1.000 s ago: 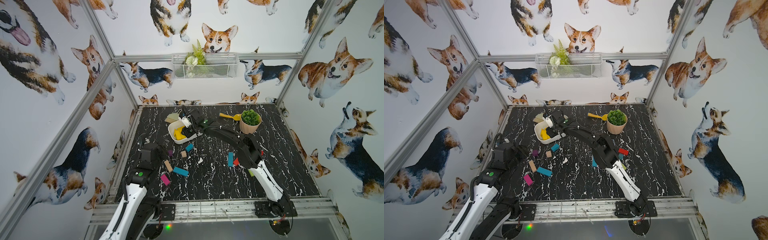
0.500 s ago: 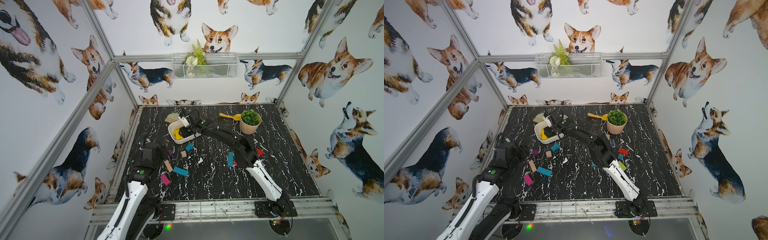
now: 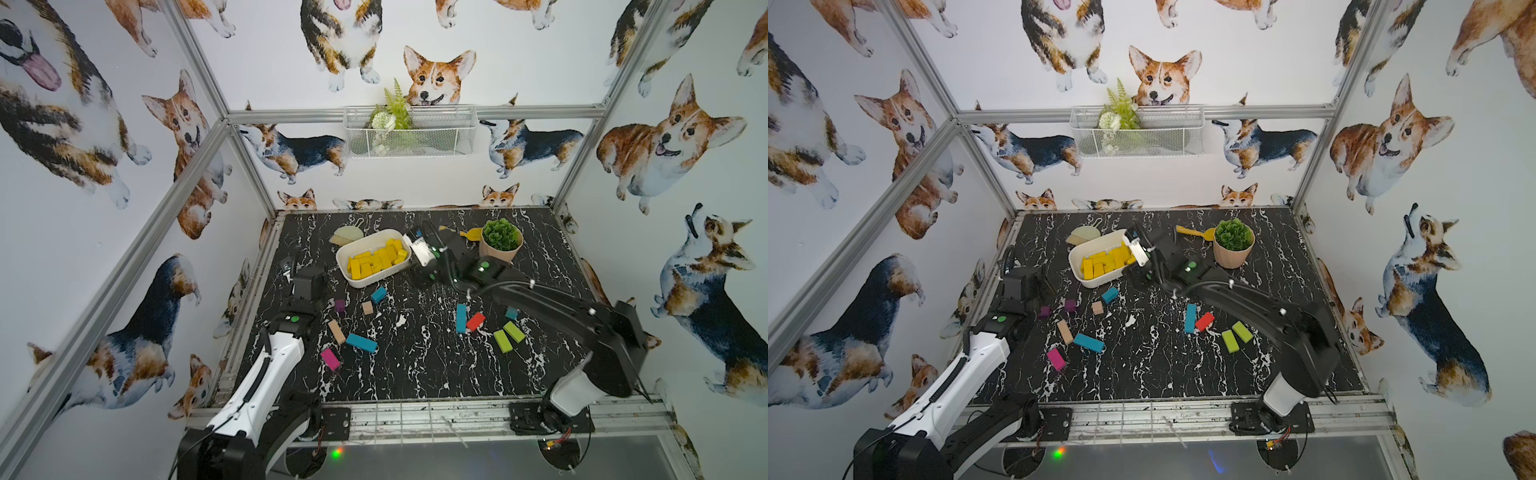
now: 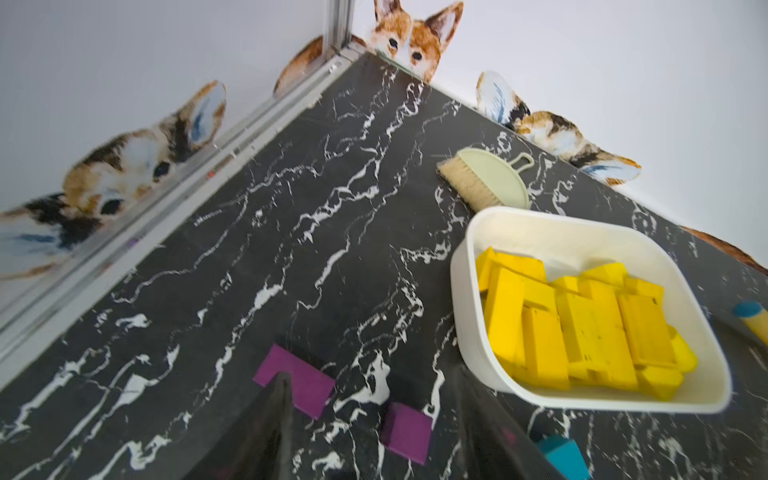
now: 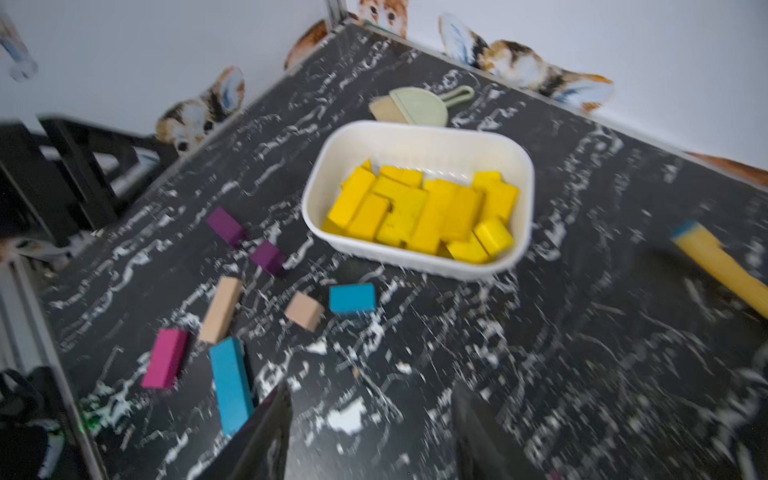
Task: Pick out the yellow building blocks
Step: Reset both arms
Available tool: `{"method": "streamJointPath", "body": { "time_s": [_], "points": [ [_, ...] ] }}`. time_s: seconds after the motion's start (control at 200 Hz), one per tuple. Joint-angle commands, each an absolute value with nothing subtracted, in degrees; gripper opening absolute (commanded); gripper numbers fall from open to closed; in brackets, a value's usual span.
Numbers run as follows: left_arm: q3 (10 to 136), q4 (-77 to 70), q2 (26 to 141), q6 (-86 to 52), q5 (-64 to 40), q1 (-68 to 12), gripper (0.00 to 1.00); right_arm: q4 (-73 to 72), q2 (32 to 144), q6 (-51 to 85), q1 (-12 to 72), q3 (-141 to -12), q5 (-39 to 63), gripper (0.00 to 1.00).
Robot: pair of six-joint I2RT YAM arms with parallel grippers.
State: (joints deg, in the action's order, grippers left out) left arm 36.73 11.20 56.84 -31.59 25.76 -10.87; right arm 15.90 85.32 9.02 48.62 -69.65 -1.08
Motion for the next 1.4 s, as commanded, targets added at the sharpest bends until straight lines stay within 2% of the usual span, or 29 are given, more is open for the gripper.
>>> {"method": "streamJointPath", "body": {
  "time_s": [0.0, 0.085, 0.155, 0.2, 0.265, 0.385, 0.51, 0.576, 0.626, 0.706, 0.776, 0.841, 0.911, 0.986, 1.066, 1.146, 1.226, 1.316, 1.351, 1.391],
  "points": [
    [35.58, 5.10, 58.40, -27.28, 32.38, -10.33, 0.66, 10.94, 74.55, 12.55, 44.89, -57.42, -11.17, 0.65],
    [35.23, 3.45, 60.27, -26.83, 34.87, -9.47, 0.66, 7.65, 65.45, 13.52, 38.13, -46.43, -17.57, 0.74],
    [34.90, 1.43, 62.08, -25.03, 36.31, -8.69, 0.67, 5.00, 59.21, 13.36, 28.79, -39.54, -18.55, 0.79],
    [34.74, 0.55, 63.19, -23.92, 37.18, -8.15, 0.74, 2.32, 57.05, 12.69, 22.30, -35.80, -17.97, 0.82],
    [34.55, 0.09, 64.69, -24.25, 38.04, -6.67, 0.85, -3.11, 56.70, 10.04, 14.43, -31.30, -16.01, 0.84],
    [33.49, -3.18, 66.61, -22.39, 28.17, -1.74, 0.86, -10.53, 63.19, 7.37, 5.00, -28.96, -14.33, 0.87],
    [33.56, -5.97, 69.51, -19.28, 24.78, -1.06, 0.87, -26.50, 73.75, 3.75, 4.43, -26.38, -16.41, 0.91],
    [32.18, -8.82, 70.39, -18.06, 24.80, -1.12, 0.87, -33.24, 77.78, 3.41, 4.01, -25.09, -14.08, 0.93],
    [31.00, -11.29, 70.32, -17.00, 24.05, -1.07, 0.87, -32.69, 79.40, 2.90, 3.99, -25.61, -12.54, 0.93],
    [28.53, -16.52, 70.05, -14.74, 22.74, -1.09, 0.87, -44.02, 81.60, 2.35, 3.98, -20.93, -11.29, 0.93],
    [26.62, -22.20, 71.01, -13.06, 22.02, -1.13, 0.87, -44.05, 80.44, 3.28, 3.06, -19.04, -8.79, 0.93],
    [25.51, -26.66, 73.20, -11.57, 20.22, -1.05, 0.87, -56.10, 85.15, 2.49, 2.72, -16.12, -7.89, 0.92],
    [25.22, -30.21, 76.20, -10.89, 19.11, -1.07, 0.87, -45.97, 81.45, 4.22, 2.53, -18.02, -9.76, 0.93],
    [25.20, -34.63, 79.52, -8.10, 17.08, -1.74, 0.87, -54.24, 84.73, 4.21, 2.34, -16.67, -11.01, 0.93],
    [25.96, -37.56, 82.07, -4.33, 15.13, -2.62, 0.87, -46.83, 81.69, 5.30, 2.33, -17.95, -11.54, 0.93],
    [24.41, -45.36, 86.09, -2.38, 13.65, -3.16, 0.89, -53.23, 84.21, 4.81, 2.20, -16.76, -12.22, 0.93],
    [21.54, -55.72, 90.75, 1.71, 14.52, -6.22, 0.91, -47.56, 82.11, 5.73, 2.28, -17.81, -12.71, 0.93],
    [21.45, -55.14, 90.46, -0.03, 19.19, -6.63, 0.95, -50.75, 83.61, 5.45, 2.26, -17.52, -13.37, 0.93],
    [21.68, -53.69, 90.20, -0.67, 18.64, -6.17, 0.99, -50.43, 83.58, 5.43, 2.21, -17.54, -13.37, 0.93],
    [21.59, -53.70, 89.92, -0.78, 18.58, -6.16, 0.99, -48.38, 82.88, 5.71, 2.25, -18.08, -13.43, 0.94]
  ]
}}
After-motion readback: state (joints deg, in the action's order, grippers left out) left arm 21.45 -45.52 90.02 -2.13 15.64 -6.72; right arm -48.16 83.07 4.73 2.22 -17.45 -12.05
